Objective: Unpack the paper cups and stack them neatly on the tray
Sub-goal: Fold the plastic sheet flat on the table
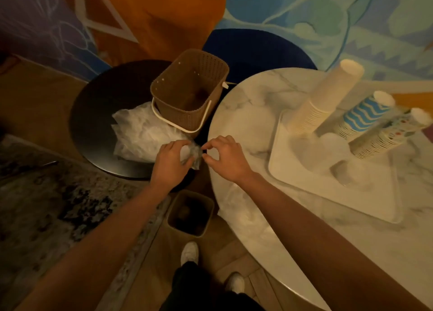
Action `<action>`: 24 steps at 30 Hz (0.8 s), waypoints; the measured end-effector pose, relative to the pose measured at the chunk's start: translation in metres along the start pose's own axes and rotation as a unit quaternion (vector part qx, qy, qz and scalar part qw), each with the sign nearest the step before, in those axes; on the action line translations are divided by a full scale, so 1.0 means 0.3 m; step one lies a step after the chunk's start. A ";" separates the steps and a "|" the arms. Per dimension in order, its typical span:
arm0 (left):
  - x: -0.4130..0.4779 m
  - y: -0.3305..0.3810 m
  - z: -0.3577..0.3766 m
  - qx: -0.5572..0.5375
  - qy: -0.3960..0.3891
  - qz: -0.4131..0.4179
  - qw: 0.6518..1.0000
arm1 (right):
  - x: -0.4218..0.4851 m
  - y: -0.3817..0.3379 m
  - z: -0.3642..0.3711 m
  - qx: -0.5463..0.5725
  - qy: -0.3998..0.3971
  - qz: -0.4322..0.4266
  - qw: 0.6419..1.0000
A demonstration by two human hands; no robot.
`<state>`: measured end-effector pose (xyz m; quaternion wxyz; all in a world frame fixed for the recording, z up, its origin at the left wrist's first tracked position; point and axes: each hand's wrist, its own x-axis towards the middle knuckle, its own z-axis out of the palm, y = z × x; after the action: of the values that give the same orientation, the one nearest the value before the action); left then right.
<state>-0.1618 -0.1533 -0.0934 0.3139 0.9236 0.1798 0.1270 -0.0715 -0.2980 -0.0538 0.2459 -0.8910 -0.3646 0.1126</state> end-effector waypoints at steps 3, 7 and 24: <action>0.024 -0.114 -0.034 0.013 -0.005 -0.053 0.998 | 0.094 -0.049 0.068 -0.007 -0.055 0.011 0.998; 0.042 -0.220 -0.057 0.000 -0.010 -0.116 0.993 | 0.201 -0.081 0.177 -0.015 -0.106 0.038 0.994; 0.064 -0.356 -0.042 -0.044 0.055 -0.202 0.977 | 0.354 -0.105 0.385 -0.075 -0.011 -0.015 0.997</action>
<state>-0.1757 -0.0598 -0.1483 0.3627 0.8451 0.3743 0.1190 -0.0589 -0.1628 -0.1382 0.1761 -0.9002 -0.3876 0.0911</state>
